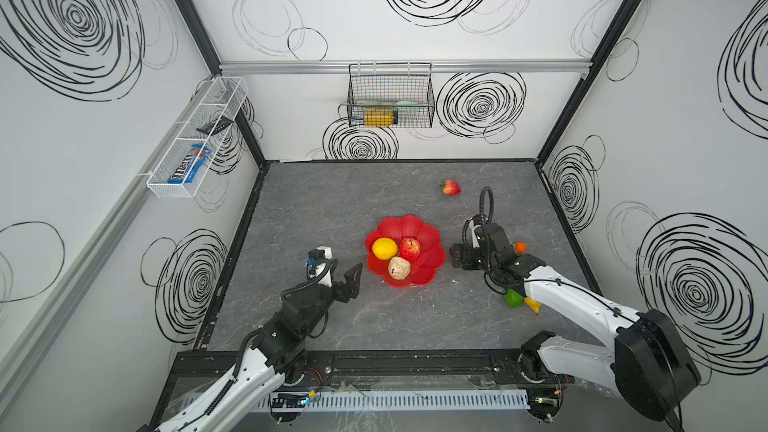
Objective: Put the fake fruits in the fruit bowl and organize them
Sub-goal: 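Lift the left gripper away while the right gripper grasps the dark mangosteen, then carry the mangosteen with the right gripper toward the left gripper, left gripper grasps it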
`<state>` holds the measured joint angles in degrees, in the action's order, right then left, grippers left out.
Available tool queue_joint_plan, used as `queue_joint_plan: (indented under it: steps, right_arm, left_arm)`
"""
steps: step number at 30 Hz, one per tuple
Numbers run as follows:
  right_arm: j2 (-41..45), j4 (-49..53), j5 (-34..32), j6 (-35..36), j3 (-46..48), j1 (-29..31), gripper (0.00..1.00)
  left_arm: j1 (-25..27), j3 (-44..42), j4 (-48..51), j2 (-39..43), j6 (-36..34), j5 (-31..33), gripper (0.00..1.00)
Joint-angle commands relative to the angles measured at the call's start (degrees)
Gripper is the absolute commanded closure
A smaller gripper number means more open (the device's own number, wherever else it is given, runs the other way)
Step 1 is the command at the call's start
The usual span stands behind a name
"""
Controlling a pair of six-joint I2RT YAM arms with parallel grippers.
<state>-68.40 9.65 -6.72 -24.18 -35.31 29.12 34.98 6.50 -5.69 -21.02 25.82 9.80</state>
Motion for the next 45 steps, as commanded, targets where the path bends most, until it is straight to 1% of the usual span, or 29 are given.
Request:
queue_joint_plan:
  steps: [1,7,12,18,28,31,36,38,42,45]
  right_arm:
    - [-2.99,1.16,-1.20,2.12,-2.72,-0.47,0.08]
    - [-9.61,3.67,-1.87,2.21,-6.66,-0.73,0.11]
    - [-14.94,4.87,-1.05,2.30,-8.81,-0.90,0.16]
    - [-15.77,3.96,-0.96,2.37,-8.11,-0.93,0.20]
    - [-17.52,3.60,-0.36,2.39,-7.80,-0.88,0.35]
    - [-16.16,3.85,-0.48,2.06,-7.68,-0.99,0.39]
    - [-10.86,4.34,1.83,1.01,-6.93,-1.93,0.41]
    - [-7.38,4.21,4.10,-0.23,-5.98,-3.01,0.41]
    - [0.50,3.40,10.84,-4.63,-3.07,-5.70,0.41]
    - [7.24,2.00,14.95,-9.71,0.02,-6.60,0.41]
  left_arm:
    - [0.22,0.04,-3.60,-0.34,-1.04,-0.93,0.13]
    - [0.09,-0.07,-3.28,0.35,-1.04,-0.84,0.12]
    - [0.09,-0.08,-3.62,0.17,-1.04,-1.01,0.10]
    - [0.00,-0.11,-4.15,0.04,-1.04,-1.18,0.09]
    - [-0.09,-0.13,-4.61,-0.70,-1.04,-1.45,0.08]
    - [-0.18,-0.26,-4.85,-0.87,-1.04,-1.71,0.07]
    - [-0.18,-0.26,-6.70,-2.98,-1.04,-3.64,0.07]
    - [-0.18,-0.20,-8.22,-4.34,-2.44,-5.24,0.07]
    - [0.00,-0.54,-12.21,-6.81,-2.00,-9.34,0.10]
    - [2.02,0.28,-15.08,-9.31,-1.57,-10.70,0.12]
